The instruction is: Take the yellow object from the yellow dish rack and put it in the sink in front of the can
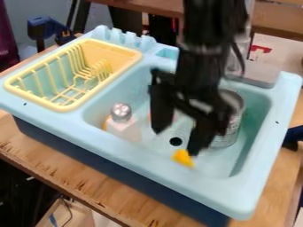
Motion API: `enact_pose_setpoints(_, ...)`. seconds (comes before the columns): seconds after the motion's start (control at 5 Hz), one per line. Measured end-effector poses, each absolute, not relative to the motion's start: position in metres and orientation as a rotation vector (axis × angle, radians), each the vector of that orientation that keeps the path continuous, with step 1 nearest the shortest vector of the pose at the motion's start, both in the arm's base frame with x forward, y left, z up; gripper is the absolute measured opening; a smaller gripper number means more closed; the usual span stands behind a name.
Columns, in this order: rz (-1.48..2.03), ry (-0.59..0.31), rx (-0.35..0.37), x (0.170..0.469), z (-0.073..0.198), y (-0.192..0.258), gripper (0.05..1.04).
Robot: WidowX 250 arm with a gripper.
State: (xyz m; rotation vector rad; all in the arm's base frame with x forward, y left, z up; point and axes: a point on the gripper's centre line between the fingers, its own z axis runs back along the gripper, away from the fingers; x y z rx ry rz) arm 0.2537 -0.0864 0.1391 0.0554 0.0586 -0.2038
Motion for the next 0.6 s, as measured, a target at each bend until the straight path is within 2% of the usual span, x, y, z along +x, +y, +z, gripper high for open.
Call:
enact_pose_setpoints(0.2,-0.102,0.052,0.028,0.258,0.158,-0.074,1.003)
enact_pose_setpoints(0.4,-0.05,-0.026,0.051,0.255,0.176,-0.062,1.001)
enact_pose_setpoints(0.6,0.024,-0.03,0.085,0.255,0.17,-0.034,1.001)
